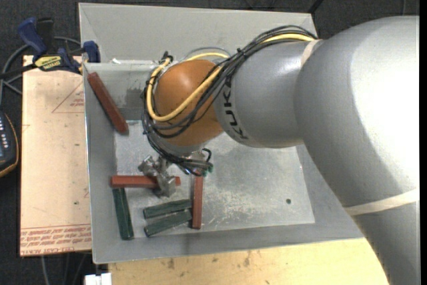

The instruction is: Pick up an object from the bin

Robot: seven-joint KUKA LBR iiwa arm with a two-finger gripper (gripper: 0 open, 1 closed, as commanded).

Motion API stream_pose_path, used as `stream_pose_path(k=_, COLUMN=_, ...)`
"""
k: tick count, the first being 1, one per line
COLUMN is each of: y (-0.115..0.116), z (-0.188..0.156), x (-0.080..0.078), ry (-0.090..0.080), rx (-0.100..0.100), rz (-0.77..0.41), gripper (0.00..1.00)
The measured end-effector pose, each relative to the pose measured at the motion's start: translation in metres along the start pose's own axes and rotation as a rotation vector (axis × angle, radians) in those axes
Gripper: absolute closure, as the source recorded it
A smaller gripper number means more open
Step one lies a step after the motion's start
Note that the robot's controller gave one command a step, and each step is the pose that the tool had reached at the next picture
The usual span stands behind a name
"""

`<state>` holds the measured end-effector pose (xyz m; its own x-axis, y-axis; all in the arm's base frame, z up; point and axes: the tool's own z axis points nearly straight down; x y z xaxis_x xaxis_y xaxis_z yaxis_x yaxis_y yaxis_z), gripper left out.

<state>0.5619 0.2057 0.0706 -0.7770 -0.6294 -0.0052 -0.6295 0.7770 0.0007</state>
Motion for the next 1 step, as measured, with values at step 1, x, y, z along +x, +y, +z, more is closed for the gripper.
stream_pose_path(k=1, y=-0.0009, z=0.0004, x=0.0008, ry=0.002, rx=0.0, rz=0.002, gripper=0.0)
